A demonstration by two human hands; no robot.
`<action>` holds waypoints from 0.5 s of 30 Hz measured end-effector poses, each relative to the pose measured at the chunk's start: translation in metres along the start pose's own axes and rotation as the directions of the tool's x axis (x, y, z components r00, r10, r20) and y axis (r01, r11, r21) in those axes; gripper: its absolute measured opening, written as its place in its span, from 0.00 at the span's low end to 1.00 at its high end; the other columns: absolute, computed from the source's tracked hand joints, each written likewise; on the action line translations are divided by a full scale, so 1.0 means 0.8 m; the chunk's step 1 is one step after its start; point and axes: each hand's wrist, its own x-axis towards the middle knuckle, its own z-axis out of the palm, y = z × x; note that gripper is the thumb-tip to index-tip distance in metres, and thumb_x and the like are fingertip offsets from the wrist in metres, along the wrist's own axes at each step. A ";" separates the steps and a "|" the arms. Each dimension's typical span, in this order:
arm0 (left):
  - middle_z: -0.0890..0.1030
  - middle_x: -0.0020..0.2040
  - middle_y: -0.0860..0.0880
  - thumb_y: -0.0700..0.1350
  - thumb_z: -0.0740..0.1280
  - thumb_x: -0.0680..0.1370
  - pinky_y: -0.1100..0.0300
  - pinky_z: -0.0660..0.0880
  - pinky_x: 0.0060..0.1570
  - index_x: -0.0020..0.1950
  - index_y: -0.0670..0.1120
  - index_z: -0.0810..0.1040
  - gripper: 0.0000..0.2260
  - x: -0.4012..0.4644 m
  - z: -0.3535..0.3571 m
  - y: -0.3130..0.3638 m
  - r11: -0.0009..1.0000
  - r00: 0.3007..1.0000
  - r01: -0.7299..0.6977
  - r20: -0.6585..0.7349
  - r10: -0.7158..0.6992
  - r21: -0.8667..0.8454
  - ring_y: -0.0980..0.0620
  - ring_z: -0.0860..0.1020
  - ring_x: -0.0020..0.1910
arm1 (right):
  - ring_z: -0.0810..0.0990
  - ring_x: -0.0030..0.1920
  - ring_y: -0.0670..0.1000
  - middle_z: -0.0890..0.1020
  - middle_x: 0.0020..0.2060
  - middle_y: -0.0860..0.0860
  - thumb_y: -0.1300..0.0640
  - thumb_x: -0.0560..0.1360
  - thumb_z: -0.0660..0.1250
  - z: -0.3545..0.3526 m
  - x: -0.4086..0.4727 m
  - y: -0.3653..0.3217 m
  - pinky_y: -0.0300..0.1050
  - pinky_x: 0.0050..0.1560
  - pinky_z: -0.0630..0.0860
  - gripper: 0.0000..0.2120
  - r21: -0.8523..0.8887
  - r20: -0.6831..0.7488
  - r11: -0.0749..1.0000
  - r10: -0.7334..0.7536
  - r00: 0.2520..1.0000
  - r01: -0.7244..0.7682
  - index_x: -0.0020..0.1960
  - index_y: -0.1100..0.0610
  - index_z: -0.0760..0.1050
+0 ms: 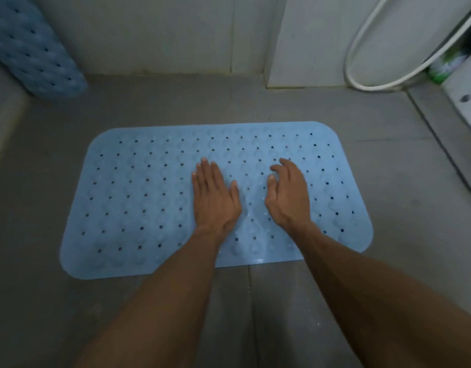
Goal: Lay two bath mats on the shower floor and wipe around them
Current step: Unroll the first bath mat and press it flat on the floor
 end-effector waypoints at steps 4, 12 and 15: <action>0.45 0.80 0.37 0.56 0.44 0.83 0.47 0.40 0.78 0.80 0.37 0.47 0.31 0.017 0.048 0.100 0.996 0.996 -0.086 0.022 0.086 -0.022 0.42 0.43 0.80 | 0.69 0.72 0.59 0.73 0.70 0.58 0.51 0.83 0.57 -0.025 0.030 0.085 0.58 0.76 0.61 0.18 -0.175 -0.094 0.985 -0.009 0.995 -0.007 0.66 0.61 0.74; 0.49 0.80 0.36 0.55 0.48 0.83 0.44 0.44 0.78 0.80 0.37 0.51 0.31 0.018 0.081 0.128 0.998 0.997 -0.064 0.039 0.064 0.015 0.40 0.46 0.80 | 0.67 0.73 0.58 0.71 0.71 0.57 0.49 0.82 0.54 -0.021 0.024 0.124 0.57 0.78 0.57 0.20 -0.266 -0.029 0.964 0.000 1.000 -0.008 0.67 0.58 0.71; 0.51 0.80 0.36 0.56 0.47 0.83 0.42 0.48 0.78 0.79 0.36 0.53 0.31 0.019 0.080 0.131 0.998 0.996 -0.056 0.072 0.054 0.025 0.40 0.47 0.80 | 0.66 0.74 0.58 0.70 0.71 0.57 0.48 0.82 0.53 -0.025 0.026 0.119 0.57 0.77 0.59 0.20 -0.273 0.009 0.962 0.030 0.999 -0.027 0.68 0.57 0.70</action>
